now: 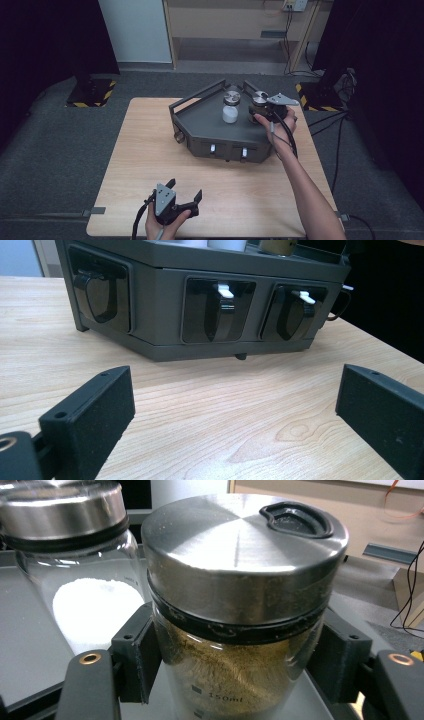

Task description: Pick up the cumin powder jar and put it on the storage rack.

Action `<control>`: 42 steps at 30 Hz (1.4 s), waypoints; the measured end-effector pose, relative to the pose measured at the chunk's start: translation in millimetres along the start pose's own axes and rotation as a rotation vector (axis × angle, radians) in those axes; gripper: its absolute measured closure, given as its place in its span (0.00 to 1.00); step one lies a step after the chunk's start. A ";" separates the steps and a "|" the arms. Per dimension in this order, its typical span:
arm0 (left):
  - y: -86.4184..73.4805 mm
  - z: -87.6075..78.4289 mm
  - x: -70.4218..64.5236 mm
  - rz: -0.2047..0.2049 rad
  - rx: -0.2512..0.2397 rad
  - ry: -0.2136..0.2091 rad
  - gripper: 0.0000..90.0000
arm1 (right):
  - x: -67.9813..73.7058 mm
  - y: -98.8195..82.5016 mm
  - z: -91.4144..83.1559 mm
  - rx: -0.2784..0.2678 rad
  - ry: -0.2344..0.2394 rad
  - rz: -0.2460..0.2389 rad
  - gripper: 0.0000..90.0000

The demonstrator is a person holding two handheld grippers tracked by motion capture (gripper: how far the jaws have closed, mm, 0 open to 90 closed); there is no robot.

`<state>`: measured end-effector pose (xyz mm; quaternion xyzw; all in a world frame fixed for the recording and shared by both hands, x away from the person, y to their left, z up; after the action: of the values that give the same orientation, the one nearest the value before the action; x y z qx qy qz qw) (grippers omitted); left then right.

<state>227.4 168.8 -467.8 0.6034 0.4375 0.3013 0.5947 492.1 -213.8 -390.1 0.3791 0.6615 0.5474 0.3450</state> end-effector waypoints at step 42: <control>0.4 0.0 0.6 -0.015 -0.002 0.002 0.02 | -4.6 -5.8 7.5 -0.018 0.001 0.048 0.31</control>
<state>227.7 169.4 -467.6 0.5992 0.4422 0.2977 0.5973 500.1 -215.0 -396.9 0.3917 0.6473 0.5617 0.3348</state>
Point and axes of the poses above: each handheld gripper's, and its own axes: z roughly forward along the jaws, y roughly out of its top, x roughly to its left, the point moved 9 cm from there along z, roughly forward along the jaws, and after that the axes turned 11 degrees about -x, right-handed, at the moved point
